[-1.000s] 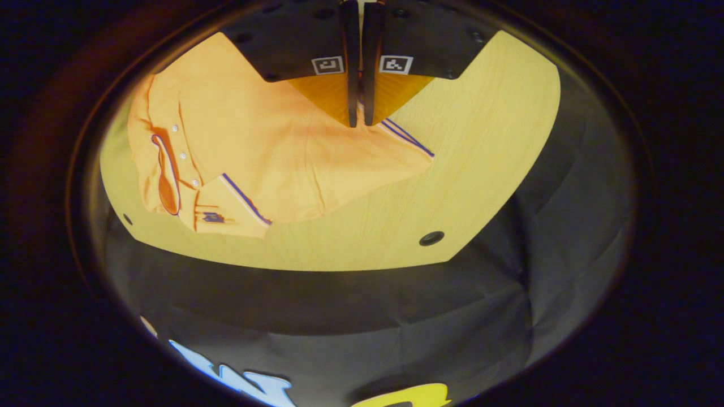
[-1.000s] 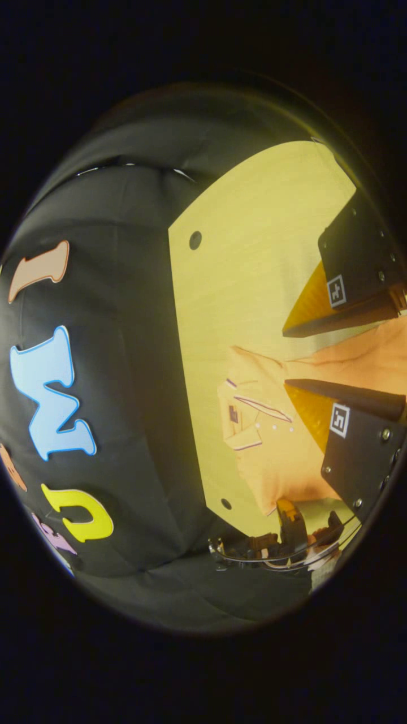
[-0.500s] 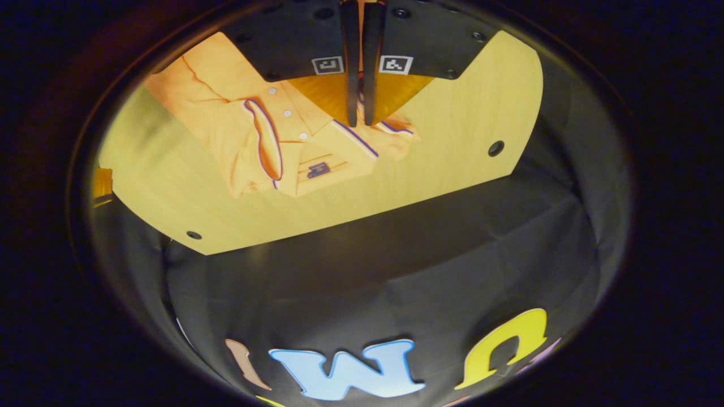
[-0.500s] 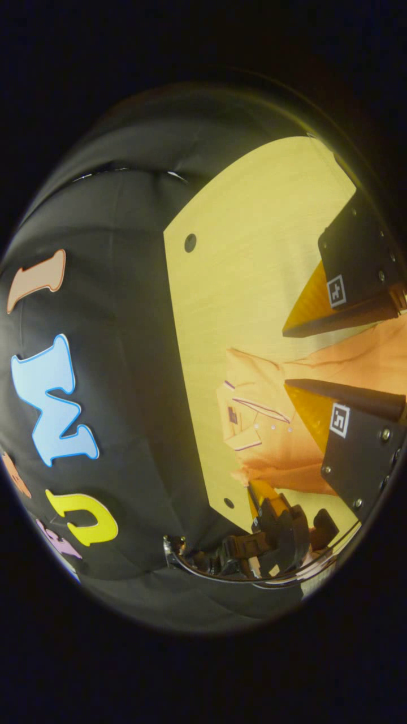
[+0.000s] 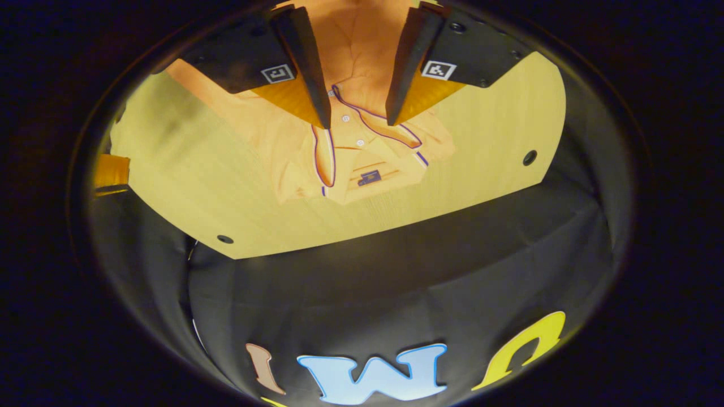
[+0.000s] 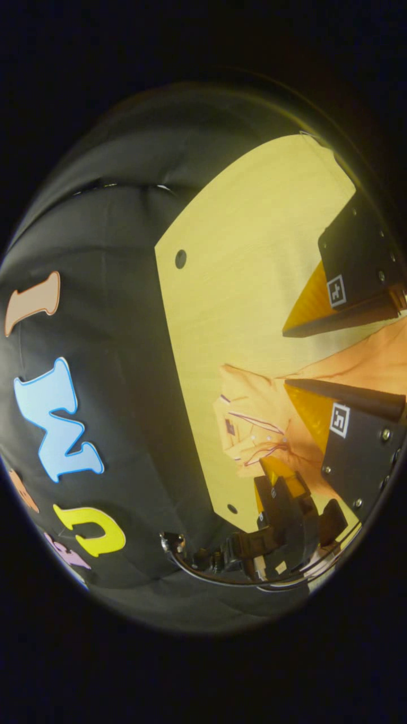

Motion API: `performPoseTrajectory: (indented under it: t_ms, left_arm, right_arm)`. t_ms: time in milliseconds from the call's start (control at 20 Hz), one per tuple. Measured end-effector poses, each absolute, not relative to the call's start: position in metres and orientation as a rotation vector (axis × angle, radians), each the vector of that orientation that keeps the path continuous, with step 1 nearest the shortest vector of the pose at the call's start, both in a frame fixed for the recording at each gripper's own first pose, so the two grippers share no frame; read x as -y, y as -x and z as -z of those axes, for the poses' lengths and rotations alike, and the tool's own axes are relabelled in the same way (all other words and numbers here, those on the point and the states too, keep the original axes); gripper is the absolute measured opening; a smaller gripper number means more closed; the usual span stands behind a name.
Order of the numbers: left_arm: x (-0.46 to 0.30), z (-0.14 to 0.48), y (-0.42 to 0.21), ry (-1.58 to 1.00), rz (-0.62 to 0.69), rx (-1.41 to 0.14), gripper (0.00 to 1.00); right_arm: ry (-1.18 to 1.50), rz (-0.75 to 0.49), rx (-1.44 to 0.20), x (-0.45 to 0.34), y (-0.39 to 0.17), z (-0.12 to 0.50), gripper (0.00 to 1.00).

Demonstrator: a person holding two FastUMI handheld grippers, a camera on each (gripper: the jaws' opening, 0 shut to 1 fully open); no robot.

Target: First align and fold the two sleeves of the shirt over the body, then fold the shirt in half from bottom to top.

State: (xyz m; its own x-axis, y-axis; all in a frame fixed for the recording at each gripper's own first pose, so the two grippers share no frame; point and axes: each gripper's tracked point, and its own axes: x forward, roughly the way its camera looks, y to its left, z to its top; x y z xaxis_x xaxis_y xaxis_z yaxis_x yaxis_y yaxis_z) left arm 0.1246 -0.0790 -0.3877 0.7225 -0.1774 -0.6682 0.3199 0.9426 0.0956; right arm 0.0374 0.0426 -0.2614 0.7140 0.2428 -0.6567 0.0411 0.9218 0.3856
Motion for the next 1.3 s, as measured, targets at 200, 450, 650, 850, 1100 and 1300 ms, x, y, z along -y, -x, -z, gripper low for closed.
performPoseTrajectory:
  t_ms: [200,450,650,850,1100,1300]
  left_arm:
    - [0.067,0.381,-0.111,-0.193,0.253,-0.716,0.73]
    - [0.038,0.374,-0.077,-0.182,0.218,-0.729,0.73]
    - [0.013,0.378,-0.035,-0.154,0.173,-0.768,0.73]
    - [-0.011,0.385,0.012,-0.166,0.144,-0.817,0.79]
    - [-0.035,0.396,0.078,-0.196,0.119,-0.887,0.8]
    - [-0.048,0.407,0.126,-0.183,0.096,-0.955,1.0]
  right_arm:
    - [-0.388,-0.13,-0.775,-0.043,-0.029,0.263,0.47]
    - [-0.366,-0.177,-0.798,-0.051,-0.01,0.269,0.47]
    - [-0.329,-0.23,-0.843,-0.058,0.016,0.282,0.47]
    - [-0.254,-0.278,-0.907,-0.063,0.049,0.302,0.47]
    - [-0.238,-0.338,-0.997,-0.071,0.091,0.32,0.49]
    - [-0.206,-0.395,-1.093,-0.08,0.125,0.342,0.52]
